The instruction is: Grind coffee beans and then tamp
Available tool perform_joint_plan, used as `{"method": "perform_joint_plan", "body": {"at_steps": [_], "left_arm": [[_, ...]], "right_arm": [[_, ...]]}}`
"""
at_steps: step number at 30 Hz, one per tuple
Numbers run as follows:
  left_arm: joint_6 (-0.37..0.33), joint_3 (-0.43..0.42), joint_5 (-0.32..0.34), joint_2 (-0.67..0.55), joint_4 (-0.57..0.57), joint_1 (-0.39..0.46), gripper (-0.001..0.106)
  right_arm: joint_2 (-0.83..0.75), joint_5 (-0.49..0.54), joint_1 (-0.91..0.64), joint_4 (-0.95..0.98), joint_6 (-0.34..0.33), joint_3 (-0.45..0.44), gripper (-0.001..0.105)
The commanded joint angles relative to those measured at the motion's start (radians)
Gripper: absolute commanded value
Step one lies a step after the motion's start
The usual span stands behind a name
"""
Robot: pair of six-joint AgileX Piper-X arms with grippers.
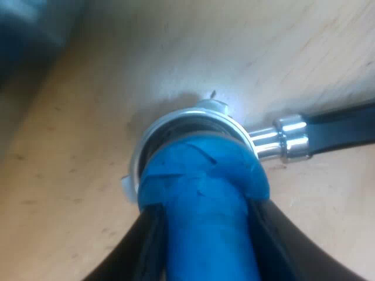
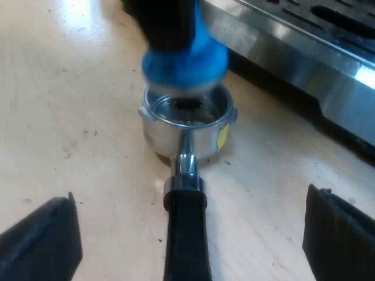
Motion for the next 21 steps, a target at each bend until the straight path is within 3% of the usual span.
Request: {"method": "perform_joint_plan", "body": {"at_steps": [1, 9, 15, 17, 21], "left_arm": [[-0.001, -0.009, -0.021, -0.049, 0.02, -0.009, 0.0], [-0.018, -0.009, -0.039, -0.182, 0.105, 0.045, 0.0], [-0.023, 0.004, -0.035, -0.242, 0.153, 0.128, 0.0], [-0.023, 0.017, -0.035, -0.254, 0.153, 0.139, 0.0], [-0.042, 0.123, -0.035, -0.323, 0.153, 0.189, 0.0]], "right_arm": [[-0.001, -0.002, -0.003, -0.01, -0.013, -0.013, 0.078], [-0.001, -0.029, -0.003, 0.007, -0.039, -0.111, 0.078], [-0.001, -0.095, -0.003, 0.164, -0.042, -0.221, 0.078], [-0.001, -0.108, -0.003, 0.185, -0.042, -0.237, 0.078], [-0.001, -0.132, -0.003, 0.209, -0.042, -0.273, 0.078]]}}
